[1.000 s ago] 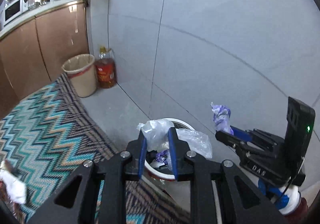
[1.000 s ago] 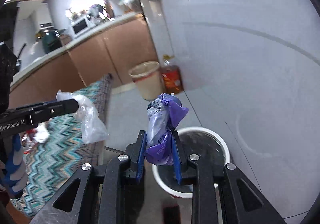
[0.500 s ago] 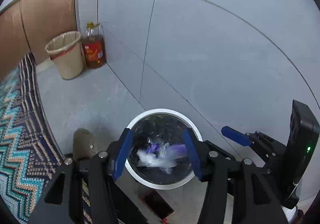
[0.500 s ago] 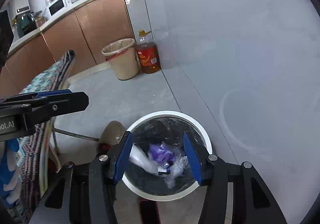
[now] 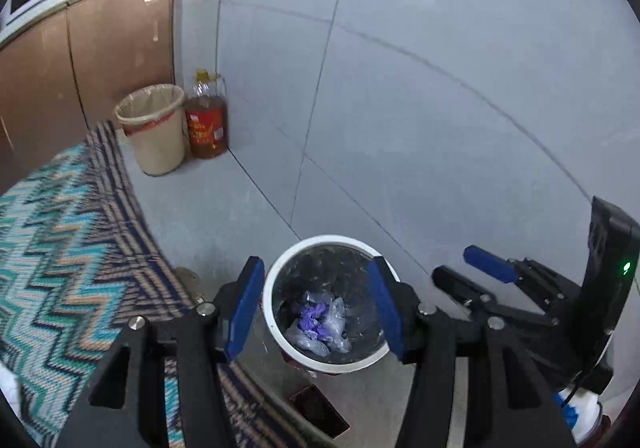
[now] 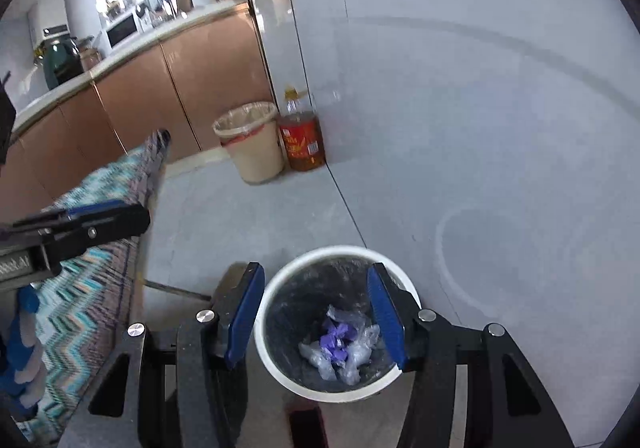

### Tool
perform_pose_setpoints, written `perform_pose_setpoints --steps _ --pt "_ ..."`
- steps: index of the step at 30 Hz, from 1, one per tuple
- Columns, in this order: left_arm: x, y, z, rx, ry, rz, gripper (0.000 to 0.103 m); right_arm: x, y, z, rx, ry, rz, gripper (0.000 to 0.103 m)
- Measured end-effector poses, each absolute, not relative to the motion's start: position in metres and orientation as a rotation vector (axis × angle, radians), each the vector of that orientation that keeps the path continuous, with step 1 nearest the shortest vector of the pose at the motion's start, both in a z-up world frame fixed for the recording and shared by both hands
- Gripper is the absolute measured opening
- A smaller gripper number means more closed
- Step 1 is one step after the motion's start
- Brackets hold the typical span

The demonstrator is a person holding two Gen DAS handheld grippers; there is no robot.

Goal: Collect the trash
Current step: 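Move both tools back to the remaining trash on the cloth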

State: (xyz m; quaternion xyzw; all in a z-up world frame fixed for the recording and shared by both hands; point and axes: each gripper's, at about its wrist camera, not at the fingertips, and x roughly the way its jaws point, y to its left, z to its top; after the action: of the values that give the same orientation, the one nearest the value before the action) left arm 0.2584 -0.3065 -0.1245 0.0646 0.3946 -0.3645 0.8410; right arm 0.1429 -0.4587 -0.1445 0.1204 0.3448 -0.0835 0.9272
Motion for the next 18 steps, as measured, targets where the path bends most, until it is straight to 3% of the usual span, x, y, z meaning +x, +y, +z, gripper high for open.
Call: perform_pose_setpoints --steps 15,18 --pt "0.202 -0.163 -0.035 -0.012 0.579 -0.669 0.052 0.097 -0.372 -0.036 0.147 0.463 -0.027 0.059" --pt "0.194 -0.132 -0.027 -0.035 0.566 -0.64 0.058 0.093 -0.355 -0.022 0.129 0.43 0.007 0.059"
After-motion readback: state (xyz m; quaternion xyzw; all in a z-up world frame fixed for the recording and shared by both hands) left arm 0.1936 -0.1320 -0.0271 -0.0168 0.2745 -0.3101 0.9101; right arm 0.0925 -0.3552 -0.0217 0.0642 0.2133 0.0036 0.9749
